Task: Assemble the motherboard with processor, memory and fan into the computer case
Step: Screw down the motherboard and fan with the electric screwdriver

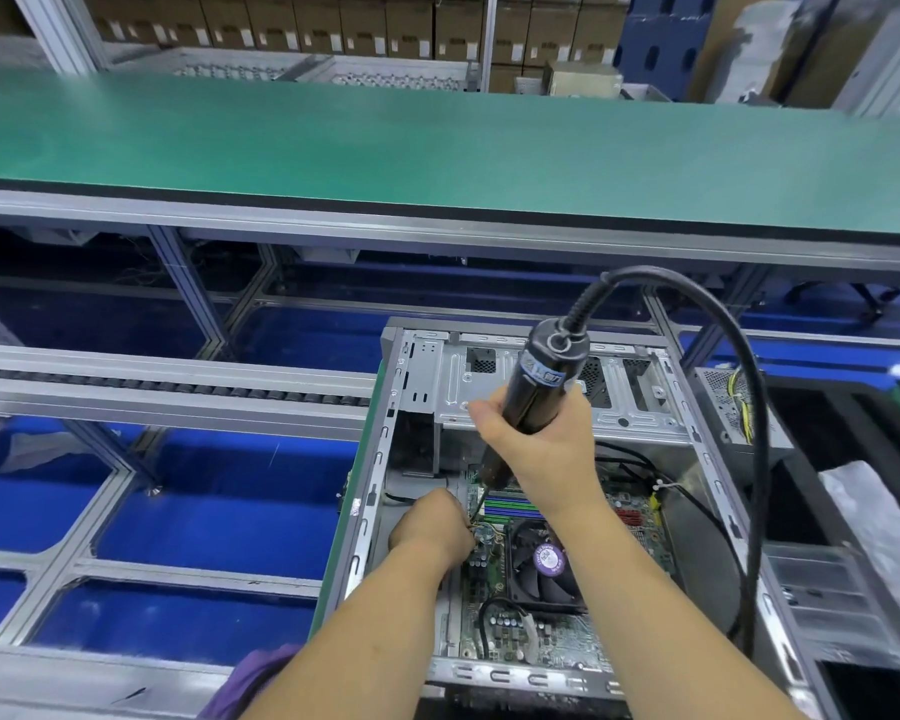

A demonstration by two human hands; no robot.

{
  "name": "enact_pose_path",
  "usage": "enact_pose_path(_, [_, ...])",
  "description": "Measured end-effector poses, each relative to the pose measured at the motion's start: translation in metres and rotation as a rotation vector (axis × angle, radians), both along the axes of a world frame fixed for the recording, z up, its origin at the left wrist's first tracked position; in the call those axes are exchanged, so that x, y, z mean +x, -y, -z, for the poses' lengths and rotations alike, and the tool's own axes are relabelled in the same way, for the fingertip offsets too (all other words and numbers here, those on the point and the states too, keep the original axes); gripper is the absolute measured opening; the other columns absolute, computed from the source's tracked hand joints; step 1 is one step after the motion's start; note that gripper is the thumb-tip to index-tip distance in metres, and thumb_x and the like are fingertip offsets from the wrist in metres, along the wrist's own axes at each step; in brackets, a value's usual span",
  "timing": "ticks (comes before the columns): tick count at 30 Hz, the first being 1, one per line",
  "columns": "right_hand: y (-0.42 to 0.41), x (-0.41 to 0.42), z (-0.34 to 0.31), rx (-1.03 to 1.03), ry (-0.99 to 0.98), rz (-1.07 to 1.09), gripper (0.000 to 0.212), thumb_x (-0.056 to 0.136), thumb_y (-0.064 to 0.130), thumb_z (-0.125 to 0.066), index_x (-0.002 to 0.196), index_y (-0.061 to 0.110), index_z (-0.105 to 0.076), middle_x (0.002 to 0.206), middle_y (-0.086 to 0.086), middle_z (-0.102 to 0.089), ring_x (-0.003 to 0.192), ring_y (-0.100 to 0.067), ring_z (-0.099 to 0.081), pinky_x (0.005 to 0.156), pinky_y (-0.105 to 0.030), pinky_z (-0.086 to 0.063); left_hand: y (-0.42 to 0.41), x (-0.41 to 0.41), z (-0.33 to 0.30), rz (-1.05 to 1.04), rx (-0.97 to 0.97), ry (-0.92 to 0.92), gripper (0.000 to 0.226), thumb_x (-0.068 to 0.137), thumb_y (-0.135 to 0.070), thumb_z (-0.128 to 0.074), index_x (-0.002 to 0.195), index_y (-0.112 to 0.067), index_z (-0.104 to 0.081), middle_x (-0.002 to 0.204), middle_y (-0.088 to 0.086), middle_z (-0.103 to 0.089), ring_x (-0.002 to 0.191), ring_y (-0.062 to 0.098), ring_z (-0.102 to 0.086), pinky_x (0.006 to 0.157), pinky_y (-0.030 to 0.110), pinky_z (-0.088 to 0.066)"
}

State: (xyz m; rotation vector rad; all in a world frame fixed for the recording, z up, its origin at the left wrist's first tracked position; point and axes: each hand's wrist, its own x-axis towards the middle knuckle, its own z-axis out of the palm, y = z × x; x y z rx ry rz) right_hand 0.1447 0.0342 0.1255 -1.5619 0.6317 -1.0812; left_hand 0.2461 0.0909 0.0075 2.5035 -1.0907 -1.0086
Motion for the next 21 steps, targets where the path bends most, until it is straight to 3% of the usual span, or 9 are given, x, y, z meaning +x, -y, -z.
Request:
enact_pose_path(3, [0.001, -0.006, -0.005, -0.007, 0.05, 0.072, 0.052, 0.069, 0.04, -0.079, 0.079, -0.006, -0.058, 0.065, 0.002, -0.061, 0.062, -0.009, -0.059, 0.063, -0.02, -0.052, -0.002, -0.003, -0.002, 0.036, 0.001, 0.018, 0.022, 0.085, -0.008, -0.057, 0.099, -0.016, -0.071, 0.098, 0.004, -0.071, 0.093, 0.024, -0.067, 0.086, 0.037, -0.058])
enact_pose_path(6, [0.006, -0.015, -0.012, 0.002, 0.092, 0.178, 0.048, 0.07, 0.042, -0.079, 0.078, -0.001, -0.058, 0.065, -0.005, -0.065, 0.061, -0.013, -0.062, 0.063, -0.022, -0.053, -0.002, -0.005, -0.013, -0.014, -0.074, 0.057, 0.031, 0.087, -0.008, -0.055, 0.108, -0.024, -0.069, 0.108, 0.0, -0.069, 0.095, 0.022, -0.065, 0.082, 0.032, -0.055])
enact_pose_path(9, [0.01, -0.03, -0.014, 0.012, 0.121, 0.283, 0.04, 0.071, 0.045, -0.08, 0.074, 0.01, -0.06, 0.065, -0.013, -0.064, 0.06, -0.017, -0.062, 0.062, -0.026, -0.054, 0.002, -0.01, -0.036, -0.07, -0.424, 0.169, 0.025, 0.088, -0.019, -0.051, 0.102, -0.028, -0.07, 0.099, -0.009, -0.068, 0.088, 0.016, -0.064, 0.075, 0.031, -0.055])
enact_pose_path(11, [0.011, -0.042, -0.014, 0.025, 0.147, 0.348, 0.028, 0.072, 0.047, -0.079, 0.07, 0.023, -0.065, 0.062, -0.005, -0.065, 0.058, -0.016, -0.062, 0.061, -0.025, -0.054, 0.009, -0.018, -0.051, -0.015, -0.683, 0.207, 0.018, 0.088, -0.027, -0.05, 0.091, -0.027, -0.067, 0.085, -0.011, -0.066, 0.075, 0.012, -0.06, 0.067, 0.034, -0.054])
enact_pose_path(13, [0.012, -0.052, -0.014, 0.044, 0.162, 0.397, 0.024, 0.072, 0.048, -0.079, 0.068, 0.028, -0.066, 0.062, -0.001, -0.066, 0.058, -0.016, -0.063, 0.063, -0.028, -0.054, 0.02, -0.023, -0.064, 0.058, -0.82, 0.247, 0.016, 0.092, -0.026, -0.052, 0.093, -0.022, -0.068, 0.084, -0.009, -0.066, 0.074, 0.013, -0.059, 0.066, 0.036, -0.052])
enact_pose_path(17, [0.015, -0.068, -0.015, 0.073, 0.211, 0.462, 0.032, 0.072, 0.046, -0.081, 0.078, 0.024, -0.058, 0.063, -0.003, -0.065, 0.06, -0.021, -0.063, 0.069, -0.04, -0.055, 0.059, -0.018, -0.079, 0.087, -0.829, 0.306, 0.019, 0.099, -0.022, -0.052, 0.11, -0.018, -0.067, 0.103, -0.004, -0.062, 0.09, 0.017, -0.059, 0.076, 0.036, -0.05])
enact_pose_path(21, [0.018, -0.076, -0.019, 0.048, 0.252, 0.444, 0.02, 0.075, 0.047, -0.08, 0.075, 0.04, -0.061, 0.061, 0.0, -0.064, 0.058, -0.022, -0.063, 0.067, -0.041, -0.055, 0.086, -0.01, -0.084, -0.002, -0.666, 0.25, 0.024, 0.102, -0.019, -0.048, 0.12, -0.02, -0.063, 0.114, 0.001, -0.058, 0.094, 0.023, -0.059, 0.079, 0.038, -0.051])
